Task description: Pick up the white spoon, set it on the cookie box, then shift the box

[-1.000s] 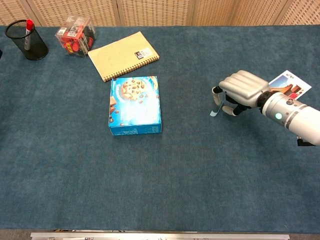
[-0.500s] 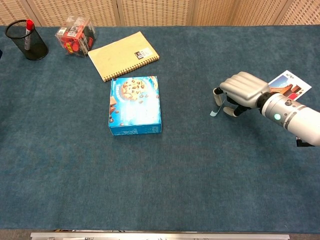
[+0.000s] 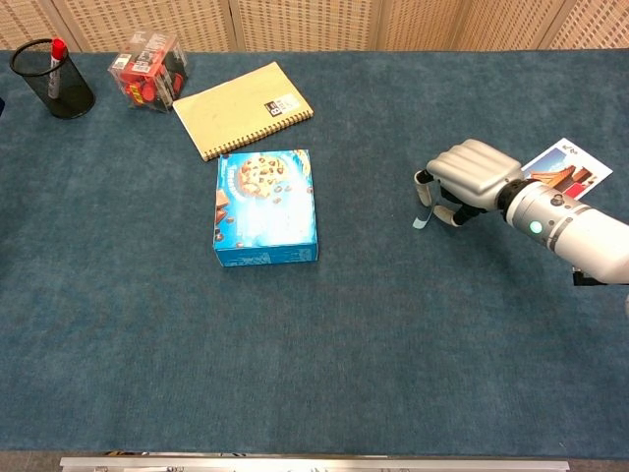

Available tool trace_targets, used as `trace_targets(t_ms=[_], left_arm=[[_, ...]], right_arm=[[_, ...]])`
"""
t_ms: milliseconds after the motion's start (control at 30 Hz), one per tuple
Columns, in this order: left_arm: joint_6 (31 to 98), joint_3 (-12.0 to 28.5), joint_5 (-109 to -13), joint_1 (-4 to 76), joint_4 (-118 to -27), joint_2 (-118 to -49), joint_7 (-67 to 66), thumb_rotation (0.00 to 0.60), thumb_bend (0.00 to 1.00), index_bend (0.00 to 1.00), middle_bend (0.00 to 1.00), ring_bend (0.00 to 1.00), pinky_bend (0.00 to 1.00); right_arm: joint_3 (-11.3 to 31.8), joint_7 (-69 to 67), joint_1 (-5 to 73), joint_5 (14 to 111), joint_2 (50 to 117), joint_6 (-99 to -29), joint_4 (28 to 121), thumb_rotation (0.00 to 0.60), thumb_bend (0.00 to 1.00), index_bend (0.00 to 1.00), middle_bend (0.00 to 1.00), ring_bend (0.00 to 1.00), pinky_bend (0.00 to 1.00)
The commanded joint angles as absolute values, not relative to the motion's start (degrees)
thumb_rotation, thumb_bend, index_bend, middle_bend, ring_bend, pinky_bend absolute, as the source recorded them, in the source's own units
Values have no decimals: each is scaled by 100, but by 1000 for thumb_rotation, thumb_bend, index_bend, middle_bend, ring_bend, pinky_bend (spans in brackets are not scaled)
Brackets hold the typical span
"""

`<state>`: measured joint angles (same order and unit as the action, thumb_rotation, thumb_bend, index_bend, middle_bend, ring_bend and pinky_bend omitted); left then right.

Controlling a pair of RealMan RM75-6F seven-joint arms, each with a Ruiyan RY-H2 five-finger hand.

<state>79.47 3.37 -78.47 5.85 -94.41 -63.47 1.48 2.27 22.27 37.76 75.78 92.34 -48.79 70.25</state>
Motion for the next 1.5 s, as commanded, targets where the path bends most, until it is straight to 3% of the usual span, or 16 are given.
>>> trace_targets(t_ms=[33, 800, 1167, 1500], left_arm=[[7929, 333, -7841, 588, -9425, -6349, 161, 600, 325, 84, 221, 246, 308], [7895, 326, -7842, 599, -9397, -6341, 178, 600, 326, 75, 216, 246, 308], [7975, 281, -7975, 577, -9495, -6254, 94, 600, 325, 75, 216, 246, 308], [8031, 200, -8156, 570, -9630, -6173, -81, 600, 325, 75, 216, 246, 308]], right_arm=[[229, 2259, 3773, 7553, 9246, -4882, 7016, 600, 386, 508, 1000, 1000, 1000], [275, 2325, 3735, 7369, 9211, -4937, 7110, 600, 409, 613, 1000, 1000, 1000], [647, 2622, 3976, 7740, 8648, -5424, 8100, 600, 412, 614, 1000, 1000, 1000], [860, 3592, 4512, 7880, 8521, -5263, 8472, 600, 412, 614, 1000, 1000, 1000]])
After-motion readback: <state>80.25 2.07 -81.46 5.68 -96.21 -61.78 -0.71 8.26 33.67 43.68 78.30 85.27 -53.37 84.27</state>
